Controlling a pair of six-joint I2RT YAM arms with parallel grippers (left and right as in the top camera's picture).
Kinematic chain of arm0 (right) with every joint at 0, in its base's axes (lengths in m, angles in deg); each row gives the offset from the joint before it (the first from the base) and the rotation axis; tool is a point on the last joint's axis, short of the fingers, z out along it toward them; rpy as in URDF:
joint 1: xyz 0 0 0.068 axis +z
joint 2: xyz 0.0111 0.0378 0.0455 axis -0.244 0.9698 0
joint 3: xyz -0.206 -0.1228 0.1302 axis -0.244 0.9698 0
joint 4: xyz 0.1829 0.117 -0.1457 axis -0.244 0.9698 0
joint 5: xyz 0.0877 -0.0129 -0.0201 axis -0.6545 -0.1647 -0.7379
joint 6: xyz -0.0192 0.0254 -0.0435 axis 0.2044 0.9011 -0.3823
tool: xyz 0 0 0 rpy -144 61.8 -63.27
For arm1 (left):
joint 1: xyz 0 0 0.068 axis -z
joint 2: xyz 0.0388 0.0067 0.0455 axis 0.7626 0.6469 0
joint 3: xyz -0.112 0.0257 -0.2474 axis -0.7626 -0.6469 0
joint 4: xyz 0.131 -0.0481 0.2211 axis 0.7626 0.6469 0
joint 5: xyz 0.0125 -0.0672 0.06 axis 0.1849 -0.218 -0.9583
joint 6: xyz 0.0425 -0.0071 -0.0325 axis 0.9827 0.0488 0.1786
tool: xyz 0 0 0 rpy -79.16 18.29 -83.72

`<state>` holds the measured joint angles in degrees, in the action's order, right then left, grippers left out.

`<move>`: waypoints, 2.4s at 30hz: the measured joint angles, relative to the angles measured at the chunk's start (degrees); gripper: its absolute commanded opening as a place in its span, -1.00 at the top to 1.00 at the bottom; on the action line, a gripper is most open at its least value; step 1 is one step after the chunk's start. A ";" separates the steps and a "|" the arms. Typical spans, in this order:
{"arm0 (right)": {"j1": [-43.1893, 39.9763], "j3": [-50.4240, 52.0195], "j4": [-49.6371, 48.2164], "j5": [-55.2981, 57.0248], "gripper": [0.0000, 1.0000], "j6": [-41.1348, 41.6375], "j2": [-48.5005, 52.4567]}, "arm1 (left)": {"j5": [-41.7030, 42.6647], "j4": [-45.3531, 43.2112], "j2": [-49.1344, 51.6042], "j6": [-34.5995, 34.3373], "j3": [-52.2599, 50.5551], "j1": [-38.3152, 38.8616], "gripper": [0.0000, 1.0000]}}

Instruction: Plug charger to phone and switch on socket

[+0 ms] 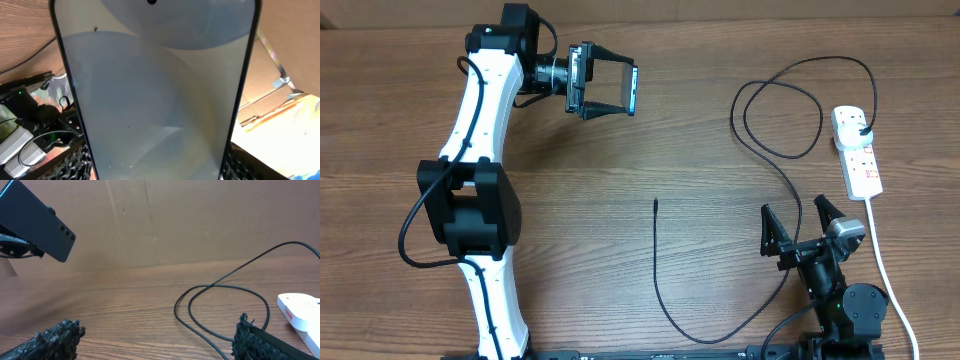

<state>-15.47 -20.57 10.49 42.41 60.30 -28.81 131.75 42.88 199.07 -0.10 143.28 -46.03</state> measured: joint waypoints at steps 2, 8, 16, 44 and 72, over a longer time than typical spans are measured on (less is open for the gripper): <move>-0.02 0.00 0.02 -0.02 -1.00 0.00 0.00 | 0.00 0.00 0.00 0.00 0.00 0.00 0.92; 0.00 0.00 0.00 -0.02 -1.00 0.02 0.00 | -1.27 -0.02 0.00 0.02 0.00 0.00 0.91; 0.00 0.00 0.02 0.00 -1.00 0.02 0.00 | -9.53 0.92 0.00 0.00 0.02 0.00 0.92; 0.00 0.00 0.00 -0.04 -1.00 0.00 0.00 | -45.16 14.21 0.00 0.02 0.09 7.21 0.91; -0.02 -27.80 16.63 1.55 -1.00 10.47 17.90 | -45.55 14.21 0.00 0.02 0.09 8.15 0.91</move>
<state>-15.49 -48.38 27.12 43.96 70.77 -10.91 86.20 57.09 199.07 -0.08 143.37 -37.88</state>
